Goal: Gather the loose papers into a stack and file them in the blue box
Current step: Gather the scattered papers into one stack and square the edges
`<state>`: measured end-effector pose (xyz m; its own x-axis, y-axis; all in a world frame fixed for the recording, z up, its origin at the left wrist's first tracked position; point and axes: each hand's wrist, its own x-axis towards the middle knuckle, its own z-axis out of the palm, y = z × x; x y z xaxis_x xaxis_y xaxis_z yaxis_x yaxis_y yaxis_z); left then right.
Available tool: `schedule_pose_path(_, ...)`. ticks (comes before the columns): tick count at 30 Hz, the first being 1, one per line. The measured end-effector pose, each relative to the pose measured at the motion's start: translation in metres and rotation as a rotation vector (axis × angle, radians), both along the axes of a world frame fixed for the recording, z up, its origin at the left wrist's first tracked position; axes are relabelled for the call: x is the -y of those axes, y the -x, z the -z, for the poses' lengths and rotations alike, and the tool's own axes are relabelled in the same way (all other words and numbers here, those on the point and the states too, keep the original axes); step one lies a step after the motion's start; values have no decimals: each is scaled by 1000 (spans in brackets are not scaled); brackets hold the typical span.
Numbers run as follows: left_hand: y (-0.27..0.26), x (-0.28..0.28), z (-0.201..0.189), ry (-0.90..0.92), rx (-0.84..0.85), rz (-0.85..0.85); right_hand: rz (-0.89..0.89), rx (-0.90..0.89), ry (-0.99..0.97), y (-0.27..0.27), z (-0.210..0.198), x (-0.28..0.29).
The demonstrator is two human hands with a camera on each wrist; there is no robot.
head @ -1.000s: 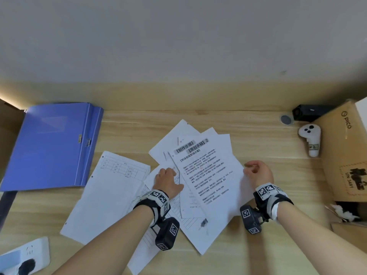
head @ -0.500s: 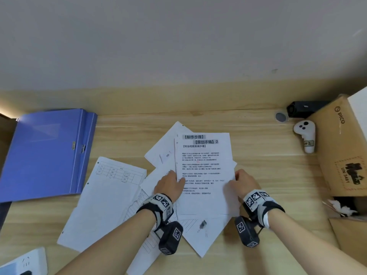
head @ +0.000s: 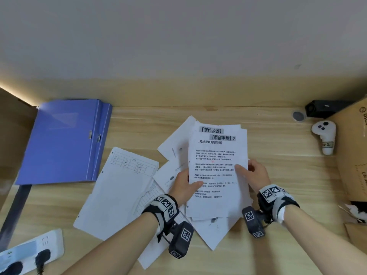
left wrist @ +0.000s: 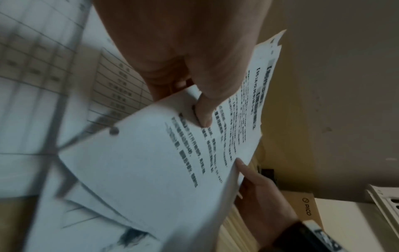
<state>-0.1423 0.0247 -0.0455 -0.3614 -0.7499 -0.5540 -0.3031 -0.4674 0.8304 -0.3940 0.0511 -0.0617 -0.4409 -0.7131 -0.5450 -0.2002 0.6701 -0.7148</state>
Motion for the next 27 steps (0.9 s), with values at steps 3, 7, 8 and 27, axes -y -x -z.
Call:
schedule_pose_path(3, -21, -11, 6, -73, 62, 101, -6, 31, 103, -7, -8, 5)
schedule_pose_path(7, -58, -19, 7, 0, 363, 230, -110, 28, 172, -23, -17, 9)
schedule_pose_path(8, -68, -19, 8, 19, 437, 249, -178, 2, 168, -27, -16, 10)
schedule_pose_path(27, -194, -56, 16, 210, 939, 206, -720, -557, -299, -83, 0, 18)
